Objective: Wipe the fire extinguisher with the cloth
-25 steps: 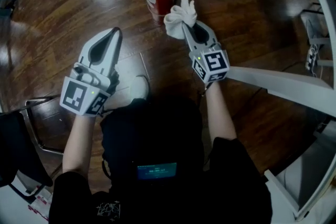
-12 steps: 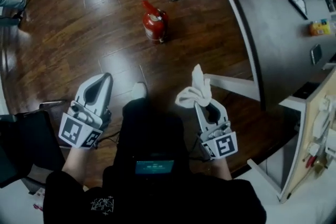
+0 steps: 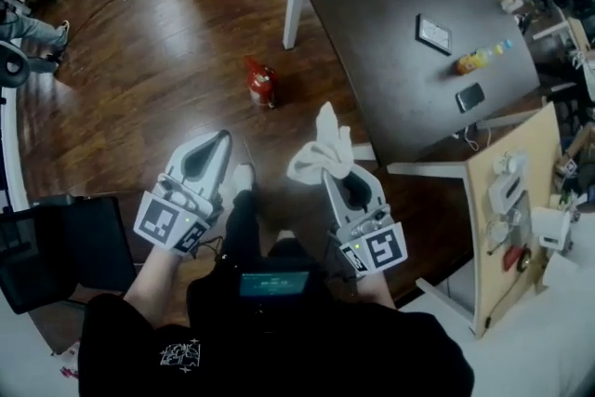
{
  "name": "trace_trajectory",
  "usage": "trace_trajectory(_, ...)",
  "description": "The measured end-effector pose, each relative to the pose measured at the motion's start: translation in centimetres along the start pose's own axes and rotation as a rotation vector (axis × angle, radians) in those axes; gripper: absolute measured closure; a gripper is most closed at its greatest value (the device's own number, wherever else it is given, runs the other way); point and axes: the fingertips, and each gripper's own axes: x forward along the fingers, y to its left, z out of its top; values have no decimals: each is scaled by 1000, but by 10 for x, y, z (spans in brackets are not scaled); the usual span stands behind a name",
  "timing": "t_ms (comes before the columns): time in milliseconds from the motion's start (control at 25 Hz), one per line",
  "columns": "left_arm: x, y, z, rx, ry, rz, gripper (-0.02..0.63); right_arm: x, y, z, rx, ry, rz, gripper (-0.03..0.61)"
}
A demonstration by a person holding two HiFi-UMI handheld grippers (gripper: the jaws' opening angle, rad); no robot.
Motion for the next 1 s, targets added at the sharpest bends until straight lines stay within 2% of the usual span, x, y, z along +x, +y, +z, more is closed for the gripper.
trace_trajectory(160, -12, -53, 27, 15, 4, -8, 612, -30, 20, 51, 15, -38, 3, 486)
trace_trajectory(320, -27, -82, 34, 61, -33, 24, 612, -56, 34, 74, -15, -92, -6, 486)
trace_trajectory(480, -41, -114, 31, 76, -46, 58, 611, -82, 47, 75, 1, -95, 1, 486)
trace_trajectory(640, -63, -148, 35, 74, -90, 86, 612, -103, 63, 68, 10, -91, 38, 486)
trace_trajectory(760, -83, -170, 38, 88, -94, 107, 612, -117, 79, 69, 44, -104, 71, 486)
trace_trajectory(1000, -115, -190, 51, 99, -137, 142, 612, -138, 109, 81, 9, -112, 115, 486)
